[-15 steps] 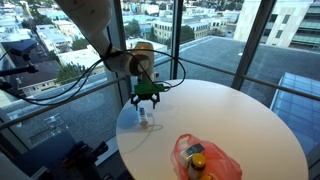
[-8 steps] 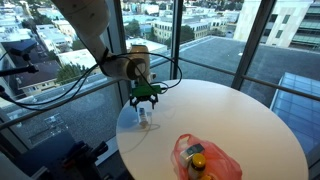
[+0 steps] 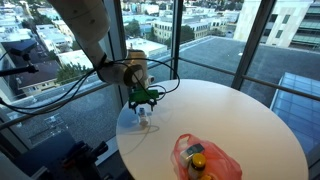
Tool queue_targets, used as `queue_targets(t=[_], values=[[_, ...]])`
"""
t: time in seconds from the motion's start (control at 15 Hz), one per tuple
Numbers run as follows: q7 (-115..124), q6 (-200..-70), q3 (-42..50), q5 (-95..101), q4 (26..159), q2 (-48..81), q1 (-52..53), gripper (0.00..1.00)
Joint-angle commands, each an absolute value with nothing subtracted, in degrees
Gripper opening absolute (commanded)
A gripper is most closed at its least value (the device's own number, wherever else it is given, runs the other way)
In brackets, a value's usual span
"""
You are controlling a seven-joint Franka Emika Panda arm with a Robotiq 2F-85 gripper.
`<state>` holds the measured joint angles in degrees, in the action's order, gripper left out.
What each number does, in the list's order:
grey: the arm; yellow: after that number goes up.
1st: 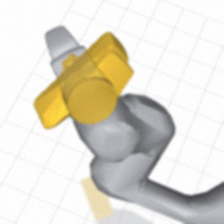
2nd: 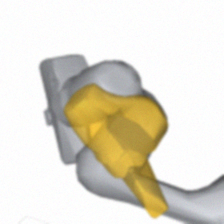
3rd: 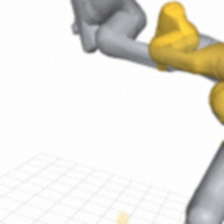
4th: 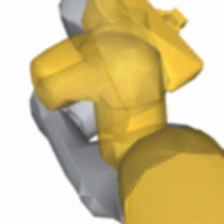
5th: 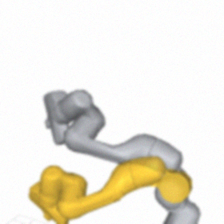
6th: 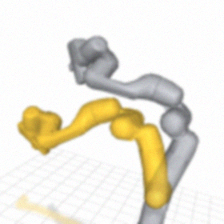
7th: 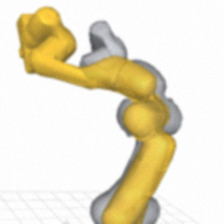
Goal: Move the white and blue bottle from the table to the plastic bag
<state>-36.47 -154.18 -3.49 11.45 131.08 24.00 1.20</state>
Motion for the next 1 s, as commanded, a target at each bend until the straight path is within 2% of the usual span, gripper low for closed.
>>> queue_targets(t=[0.0, 0.07, 0.2, 0.47, 0.93], values=[[-34.81, -156.41, -4.33, 12.28, 132.1, 24.0, -0.03, 0.85], [-34.73, -156.69, -4.35, 12.29, 132.22, 24.1, -0.1, 0.72], [-34.69, -157.02, -4.33, 12.37, 132.36, 24.22, -0.18, 0.61], [-34.89, -156.86, -4.46, 12.14, 132.66, 23.61, -0.55, 0.27], [-34.43, -152.48, -3.61, 12.04, 134.66, 16.42, -1.46, 0.26]])
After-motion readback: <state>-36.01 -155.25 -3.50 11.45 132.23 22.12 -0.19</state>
